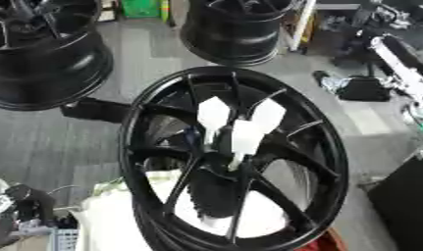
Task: Pull the pin out of the wheel hub.
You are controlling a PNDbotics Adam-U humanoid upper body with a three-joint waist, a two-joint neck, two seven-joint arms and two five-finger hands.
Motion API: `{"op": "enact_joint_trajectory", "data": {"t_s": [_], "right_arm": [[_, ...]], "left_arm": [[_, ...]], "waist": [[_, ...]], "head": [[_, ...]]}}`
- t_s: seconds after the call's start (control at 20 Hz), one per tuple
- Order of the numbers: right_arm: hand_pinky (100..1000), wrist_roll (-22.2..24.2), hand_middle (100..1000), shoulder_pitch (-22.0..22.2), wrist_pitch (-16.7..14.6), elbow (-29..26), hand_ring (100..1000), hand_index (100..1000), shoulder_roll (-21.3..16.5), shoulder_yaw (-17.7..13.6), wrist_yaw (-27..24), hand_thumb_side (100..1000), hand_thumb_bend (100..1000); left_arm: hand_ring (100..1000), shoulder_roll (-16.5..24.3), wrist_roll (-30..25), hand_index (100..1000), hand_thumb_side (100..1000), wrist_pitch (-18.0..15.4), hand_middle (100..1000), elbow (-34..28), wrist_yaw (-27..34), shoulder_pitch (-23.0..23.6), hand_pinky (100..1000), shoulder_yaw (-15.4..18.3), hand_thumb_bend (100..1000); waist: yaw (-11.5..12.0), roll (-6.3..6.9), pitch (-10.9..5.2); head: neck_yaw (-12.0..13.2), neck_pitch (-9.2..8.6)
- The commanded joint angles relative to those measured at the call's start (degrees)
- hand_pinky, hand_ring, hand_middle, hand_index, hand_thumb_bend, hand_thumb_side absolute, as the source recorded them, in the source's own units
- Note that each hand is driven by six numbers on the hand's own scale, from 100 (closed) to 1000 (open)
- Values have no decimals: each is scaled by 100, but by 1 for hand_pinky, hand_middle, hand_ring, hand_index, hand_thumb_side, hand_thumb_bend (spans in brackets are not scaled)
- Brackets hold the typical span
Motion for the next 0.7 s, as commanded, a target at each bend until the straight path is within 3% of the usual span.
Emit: {"op": "enact_joint_trajectory", "data": {"t_s": [0.05, 0.35, 0.7], "right_arm": [[700, 994, 887, -348, 115, -38, 636, 968, -677, 281, 22, 311, 409], [718, 2402, 913, -986, 157, -38, 650, 982, -980, 751, 269, 308, 417], [731, 3384, 921, -1468, -10, -38, 661, 984, -989, 1112, 600, 299, 418]], "left_arm": [[483, 98, -2, 644, 1000, -46, 483, -72, -1, -58, 554, -42, 100], [483, 109, -2, 644, 1000, -52, 483, -70, -20, -82, 554, -72, 100], [483, 122, -2, 644, 1000, -38, 483, -75, -46, -90, 554, -115, 100]], "waist": [[15, 9, -56], [112, -38, -42], [162, -88, -27]], "head": [[-54, -15], [-72, -15], [-73, -15]]}}
